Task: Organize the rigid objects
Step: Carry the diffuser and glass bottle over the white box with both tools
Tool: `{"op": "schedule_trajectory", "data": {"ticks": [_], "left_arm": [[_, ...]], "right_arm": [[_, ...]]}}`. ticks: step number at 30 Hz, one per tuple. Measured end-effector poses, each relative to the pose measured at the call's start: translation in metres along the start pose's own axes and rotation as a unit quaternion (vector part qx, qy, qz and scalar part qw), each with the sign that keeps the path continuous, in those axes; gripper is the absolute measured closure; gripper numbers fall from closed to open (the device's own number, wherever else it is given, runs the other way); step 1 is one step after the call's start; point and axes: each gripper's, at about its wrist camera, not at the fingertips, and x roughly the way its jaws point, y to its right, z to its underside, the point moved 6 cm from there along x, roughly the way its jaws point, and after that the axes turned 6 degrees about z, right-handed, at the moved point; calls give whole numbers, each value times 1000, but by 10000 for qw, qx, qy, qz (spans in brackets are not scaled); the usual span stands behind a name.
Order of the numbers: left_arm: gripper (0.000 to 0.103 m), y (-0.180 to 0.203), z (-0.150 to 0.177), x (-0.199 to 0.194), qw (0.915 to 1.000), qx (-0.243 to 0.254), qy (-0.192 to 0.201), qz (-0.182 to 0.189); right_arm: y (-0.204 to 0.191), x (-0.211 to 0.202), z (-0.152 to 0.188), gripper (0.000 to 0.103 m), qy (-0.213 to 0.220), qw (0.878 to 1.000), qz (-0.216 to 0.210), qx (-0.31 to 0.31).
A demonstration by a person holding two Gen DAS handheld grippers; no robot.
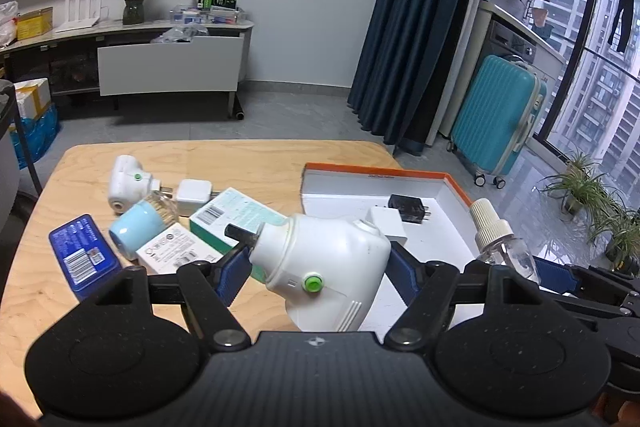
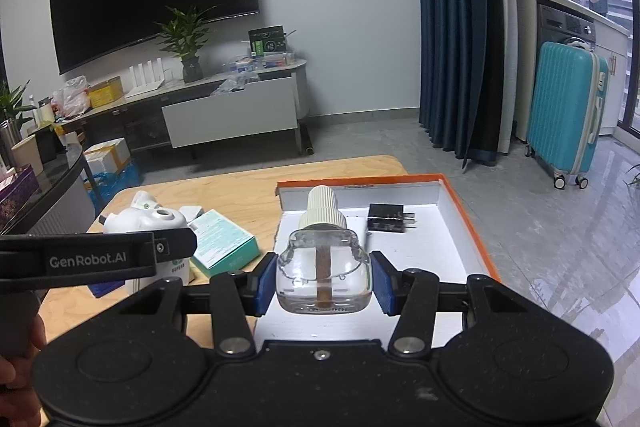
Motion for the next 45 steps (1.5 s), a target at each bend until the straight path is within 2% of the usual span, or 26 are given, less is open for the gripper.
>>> {"op": "schedule_trajectory", "data": {"ticks": [24,45], "left_arm": [[30,39,-2,23,9992,254,-99,303],[30,54,-1,38,9985,313,-211,398]], "right_arm": [[35,1,-4,44,41,9991,327,270],[44,13,-7,43,-6,9988,393,297]]}}
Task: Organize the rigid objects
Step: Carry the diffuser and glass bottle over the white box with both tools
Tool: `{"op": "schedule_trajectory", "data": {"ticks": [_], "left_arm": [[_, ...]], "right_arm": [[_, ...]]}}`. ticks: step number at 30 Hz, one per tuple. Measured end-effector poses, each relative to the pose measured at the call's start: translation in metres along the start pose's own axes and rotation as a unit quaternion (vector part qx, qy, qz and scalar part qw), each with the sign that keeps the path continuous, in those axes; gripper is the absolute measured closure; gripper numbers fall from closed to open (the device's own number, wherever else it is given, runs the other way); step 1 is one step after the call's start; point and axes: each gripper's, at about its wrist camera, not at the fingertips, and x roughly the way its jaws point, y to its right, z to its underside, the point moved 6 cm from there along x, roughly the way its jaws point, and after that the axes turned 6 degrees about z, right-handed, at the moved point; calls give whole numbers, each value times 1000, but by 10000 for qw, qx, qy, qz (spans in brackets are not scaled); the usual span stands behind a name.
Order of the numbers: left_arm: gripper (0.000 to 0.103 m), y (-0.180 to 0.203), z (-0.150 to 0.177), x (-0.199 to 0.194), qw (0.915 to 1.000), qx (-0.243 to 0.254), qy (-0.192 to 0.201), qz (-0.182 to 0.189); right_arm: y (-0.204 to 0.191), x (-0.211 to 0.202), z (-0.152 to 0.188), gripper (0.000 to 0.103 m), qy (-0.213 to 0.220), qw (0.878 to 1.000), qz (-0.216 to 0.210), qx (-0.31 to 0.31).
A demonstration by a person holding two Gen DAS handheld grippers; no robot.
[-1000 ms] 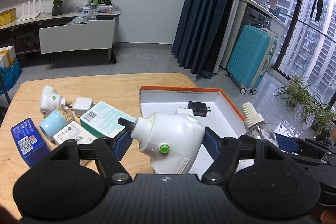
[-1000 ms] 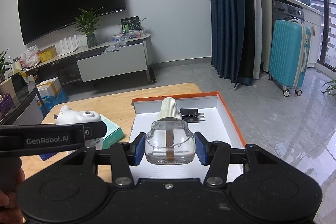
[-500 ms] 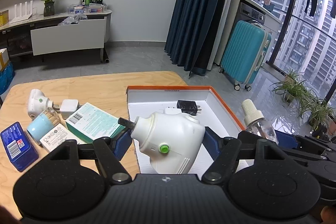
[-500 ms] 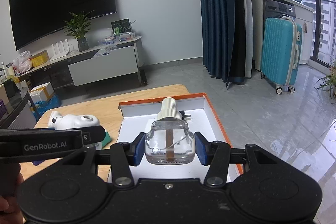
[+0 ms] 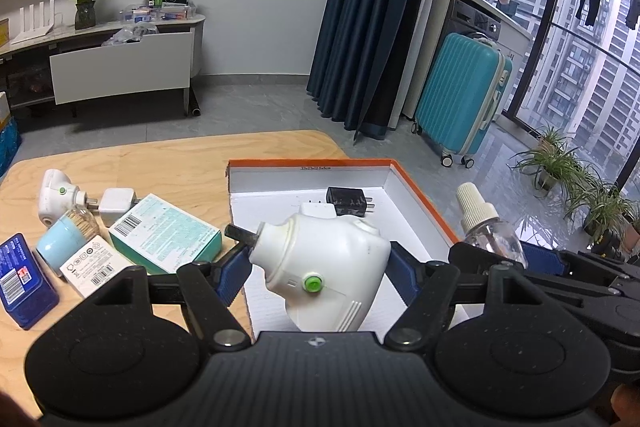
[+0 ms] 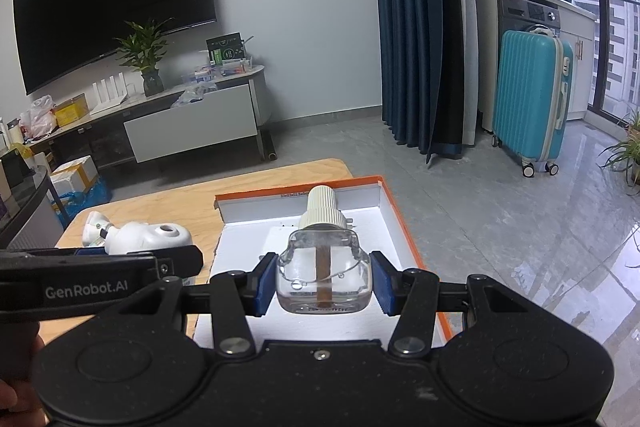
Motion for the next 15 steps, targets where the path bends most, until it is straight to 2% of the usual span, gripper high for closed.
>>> {"op": "schedule_trajectory", "data": {"ticks": [15], "left_arm": [[30,6,1,11,10000,-32,-91,21]], "right_arm": [[2,14,-3,43,-69,9999,7,-153]]}}
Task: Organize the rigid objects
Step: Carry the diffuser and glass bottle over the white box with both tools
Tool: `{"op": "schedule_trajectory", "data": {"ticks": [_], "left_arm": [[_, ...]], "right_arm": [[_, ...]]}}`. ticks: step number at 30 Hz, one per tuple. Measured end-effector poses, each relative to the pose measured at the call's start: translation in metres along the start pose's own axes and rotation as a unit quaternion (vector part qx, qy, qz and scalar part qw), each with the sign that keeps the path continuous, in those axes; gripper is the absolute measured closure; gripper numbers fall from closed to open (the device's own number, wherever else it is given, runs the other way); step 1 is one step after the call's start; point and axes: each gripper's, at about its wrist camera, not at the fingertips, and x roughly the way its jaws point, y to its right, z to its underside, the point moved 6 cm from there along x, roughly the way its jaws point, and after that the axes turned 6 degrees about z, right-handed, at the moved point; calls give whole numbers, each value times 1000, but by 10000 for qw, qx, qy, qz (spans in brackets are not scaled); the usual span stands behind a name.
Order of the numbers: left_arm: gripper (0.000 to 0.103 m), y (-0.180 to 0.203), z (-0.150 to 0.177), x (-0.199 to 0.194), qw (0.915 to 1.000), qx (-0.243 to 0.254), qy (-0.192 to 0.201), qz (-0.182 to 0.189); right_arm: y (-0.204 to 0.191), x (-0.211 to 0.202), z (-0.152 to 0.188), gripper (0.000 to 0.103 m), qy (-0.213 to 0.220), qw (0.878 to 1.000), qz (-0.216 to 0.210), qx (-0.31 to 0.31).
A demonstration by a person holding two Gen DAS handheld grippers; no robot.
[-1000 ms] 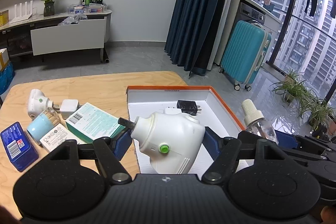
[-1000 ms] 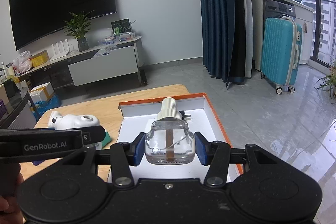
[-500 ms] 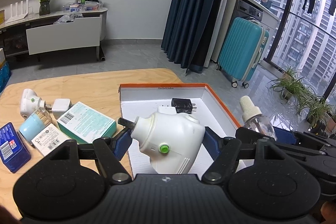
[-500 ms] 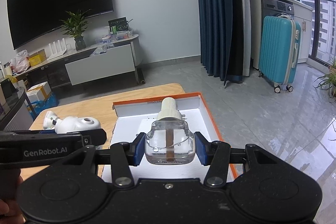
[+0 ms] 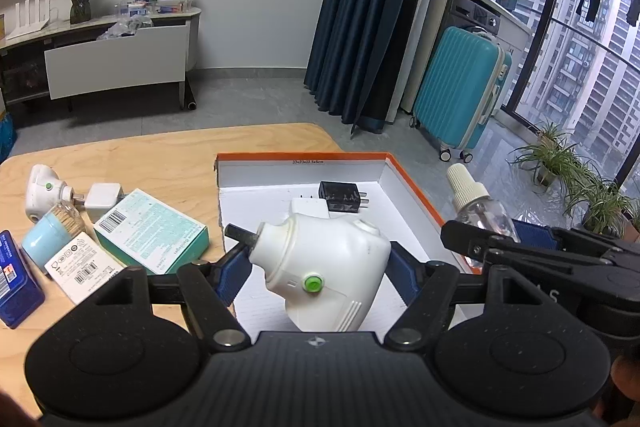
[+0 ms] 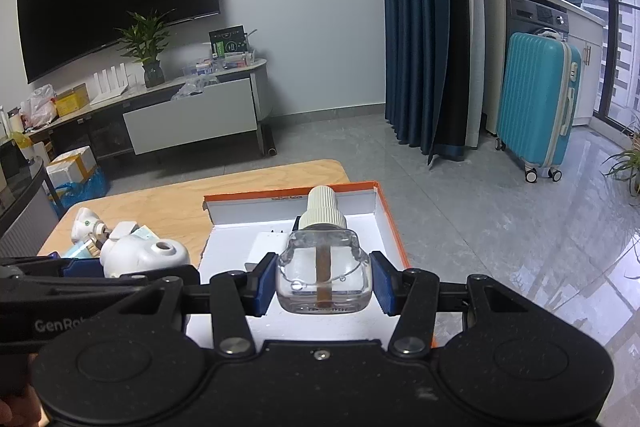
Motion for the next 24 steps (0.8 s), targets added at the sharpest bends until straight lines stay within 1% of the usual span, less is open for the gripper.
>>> {"op": "schedule_trajectory", "data": {"ticks": [24], "left_arm": [[30,7,0,23,9998,1,-181,21]], "right_arm": [[3,34,-10,43,-259,9996,58,-123]]}}
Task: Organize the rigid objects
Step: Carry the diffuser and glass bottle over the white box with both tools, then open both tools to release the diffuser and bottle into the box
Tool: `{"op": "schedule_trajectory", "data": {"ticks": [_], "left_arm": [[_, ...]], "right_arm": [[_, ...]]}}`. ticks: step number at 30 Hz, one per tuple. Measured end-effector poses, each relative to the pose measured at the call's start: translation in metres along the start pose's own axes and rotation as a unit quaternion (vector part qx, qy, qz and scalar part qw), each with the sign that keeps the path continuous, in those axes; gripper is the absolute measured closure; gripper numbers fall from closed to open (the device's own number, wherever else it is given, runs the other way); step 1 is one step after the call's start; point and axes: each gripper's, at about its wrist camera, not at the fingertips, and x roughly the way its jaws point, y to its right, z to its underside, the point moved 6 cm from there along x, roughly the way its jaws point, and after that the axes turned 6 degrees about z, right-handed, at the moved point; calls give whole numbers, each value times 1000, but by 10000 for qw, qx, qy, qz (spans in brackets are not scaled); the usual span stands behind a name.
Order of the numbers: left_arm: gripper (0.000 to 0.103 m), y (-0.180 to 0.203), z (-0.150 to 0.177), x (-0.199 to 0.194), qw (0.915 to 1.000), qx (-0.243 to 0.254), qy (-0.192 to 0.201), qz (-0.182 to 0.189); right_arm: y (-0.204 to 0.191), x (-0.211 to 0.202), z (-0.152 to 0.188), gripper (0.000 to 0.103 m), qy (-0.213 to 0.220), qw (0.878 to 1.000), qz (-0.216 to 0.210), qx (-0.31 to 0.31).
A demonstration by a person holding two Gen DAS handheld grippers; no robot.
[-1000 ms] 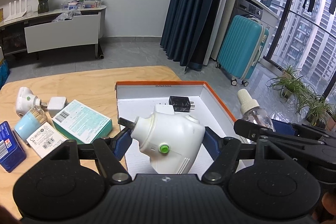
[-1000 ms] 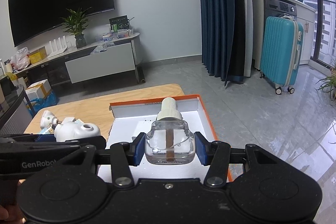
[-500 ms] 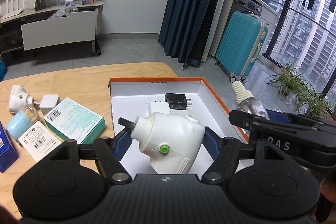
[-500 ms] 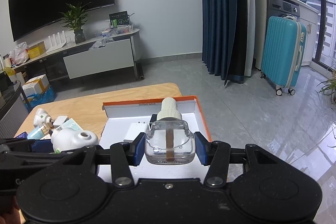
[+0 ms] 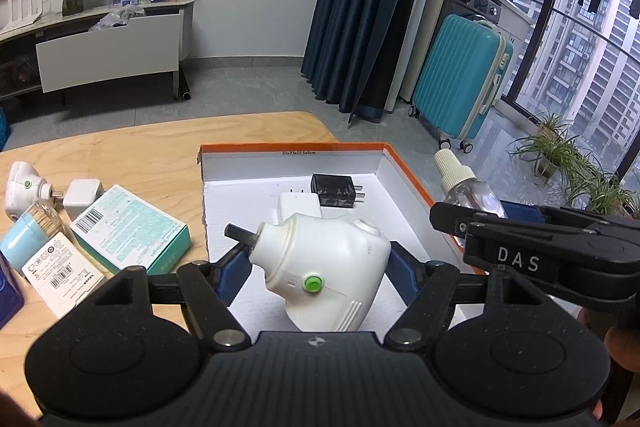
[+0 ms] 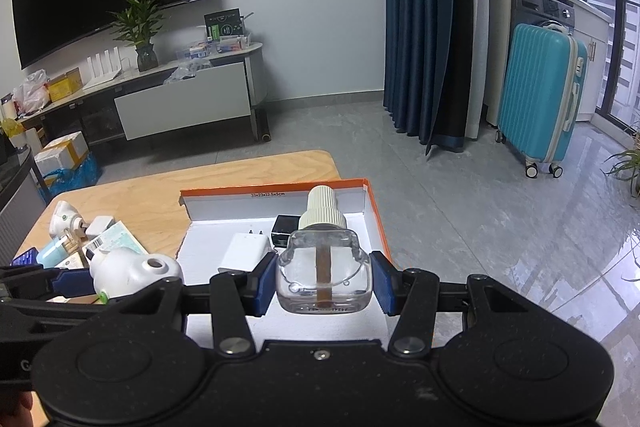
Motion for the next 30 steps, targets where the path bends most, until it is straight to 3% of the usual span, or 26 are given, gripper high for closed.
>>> {"op": "schedule_trajectory", "data": {"ticks": [27,30], "left_arm": [[30,6,1,30,9996,122,-243,81],[30,5,2,33,9995,105,-278,66]], "right_arm": [[-2,54,-9,43,-450,9985,-155,-283],[1,56,-13,42,-321,9991,-99,-247]]}}
